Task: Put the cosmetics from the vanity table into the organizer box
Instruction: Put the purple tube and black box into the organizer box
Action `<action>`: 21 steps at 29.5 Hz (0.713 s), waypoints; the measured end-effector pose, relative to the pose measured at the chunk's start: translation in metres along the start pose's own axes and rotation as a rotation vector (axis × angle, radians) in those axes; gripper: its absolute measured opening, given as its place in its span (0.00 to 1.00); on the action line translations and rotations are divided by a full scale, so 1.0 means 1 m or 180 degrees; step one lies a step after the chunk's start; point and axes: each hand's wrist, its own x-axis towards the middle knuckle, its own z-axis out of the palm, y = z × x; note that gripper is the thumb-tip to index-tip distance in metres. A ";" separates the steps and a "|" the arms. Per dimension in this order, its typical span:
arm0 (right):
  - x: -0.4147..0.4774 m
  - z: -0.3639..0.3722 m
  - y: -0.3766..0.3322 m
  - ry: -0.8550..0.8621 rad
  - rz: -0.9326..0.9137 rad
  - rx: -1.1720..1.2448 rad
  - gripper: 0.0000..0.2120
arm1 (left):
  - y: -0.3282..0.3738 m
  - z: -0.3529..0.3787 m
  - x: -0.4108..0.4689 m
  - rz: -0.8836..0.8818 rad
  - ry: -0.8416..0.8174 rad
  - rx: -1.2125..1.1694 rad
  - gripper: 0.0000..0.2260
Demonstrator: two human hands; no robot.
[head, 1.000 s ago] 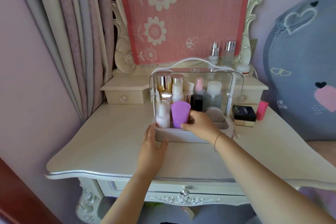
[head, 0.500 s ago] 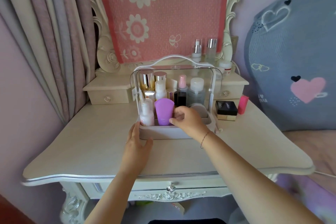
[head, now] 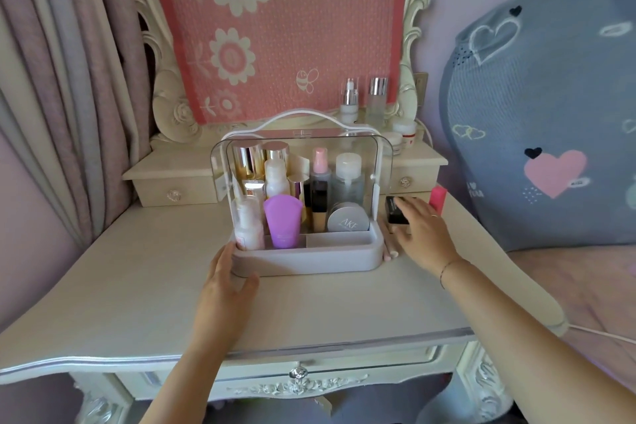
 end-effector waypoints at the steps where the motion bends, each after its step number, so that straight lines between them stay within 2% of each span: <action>1: 0.002 0.003 0.001 -0.0071 -0.0047 -0.0134 0.25 | 0.000 0.000 0.001 -0.0004 0.0016 0.0009 0.26; 5: 0.003 0.009 0.003 -0.0379 -0.0019 -0.0472 0.25 | 0.001 0.001 0.001 -0.0038 0.0023 0.0055 0.26; 10: -0.013 -0.004 -0.004 -0.0324 -0.0013 -0.0317 0.23 | 0.003 0.001 -0.001 -0.0031 0.0003 0.0037 0.26; 12: -0.030 -0.013 -0.006 -0.0146 0.0025 -0.0170 0.21 | 0.004 0.000 0.000 -0.0037 -0.0027 -0.0004 0.26; 15: -0.057 -0.028 -0.008 0.0546 0.0168 0.0196 0.12 | 0.004 0.000 0.000 -0.0042 -0.0030 -0.0032 0.26; 16: -0.063 -0.032 -0.009 0.0800 0.0319 0.0298 0.10 | 0.004 0.000 0.000 -0.0048 -0.0016 -0.0040 0.27; 18: -0.068 -0.037 -0.011 0.0991 0.0894 0.0423 0.16 | 0.004 0.000 0.000 -0.0053 -0.0011 -0.0026 0.27; 21: -0.065 -0.038 -0.015 0.0367 0.1763 0.0413 0.29 | 0.003 0.000 0.000 -0.0056 -0.0032 -0.0005 0.27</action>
